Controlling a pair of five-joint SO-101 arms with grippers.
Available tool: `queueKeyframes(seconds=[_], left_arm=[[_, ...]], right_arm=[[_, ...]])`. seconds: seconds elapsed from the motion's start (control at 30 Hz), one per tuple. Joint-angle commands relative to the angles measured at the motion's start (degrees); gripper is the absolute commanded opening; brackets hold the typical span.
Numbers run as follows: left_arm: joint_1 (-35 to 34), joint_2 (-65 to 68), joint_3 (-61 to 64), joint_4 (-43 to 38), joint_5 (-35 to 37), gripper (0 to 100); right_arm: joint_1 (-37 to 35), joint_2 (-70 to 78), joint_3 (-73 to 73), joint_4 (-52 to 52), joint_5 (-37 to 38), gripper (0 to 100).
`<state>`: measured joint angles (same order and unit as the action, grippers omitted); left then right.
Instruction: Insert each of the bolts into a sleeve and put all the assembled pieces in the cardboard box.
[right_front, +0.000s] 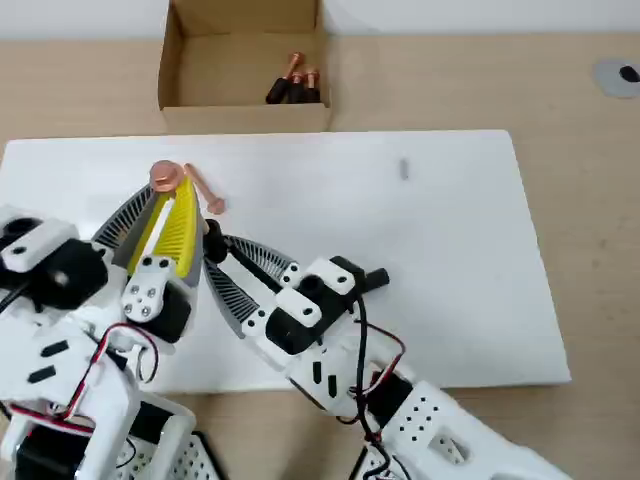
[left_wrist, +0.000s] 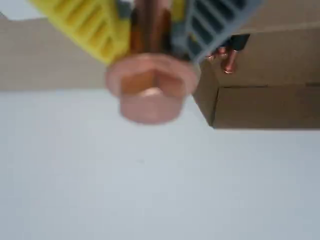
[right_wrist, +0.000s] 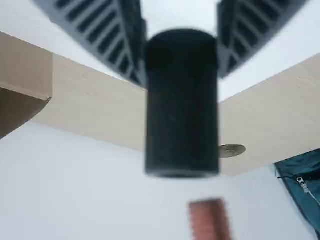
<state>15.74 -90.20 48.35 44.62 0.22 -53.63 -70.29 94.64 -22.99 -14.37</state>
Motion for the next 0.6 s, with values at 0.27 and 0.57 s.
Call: queueKeyframes(seconds=[0.27,0.57], left_arm=[[-0.62,-0.22,0.53,-0.09,0.35,1],[-0.88,-0.04,3.25,-2.37,-0.09,1]], right_arm=[[-0.66,-1.19,-2.15,-1.41,-0.18,0.9],[-0.84,-1.19,-2.42,-1.67,-0.09,0.9]])
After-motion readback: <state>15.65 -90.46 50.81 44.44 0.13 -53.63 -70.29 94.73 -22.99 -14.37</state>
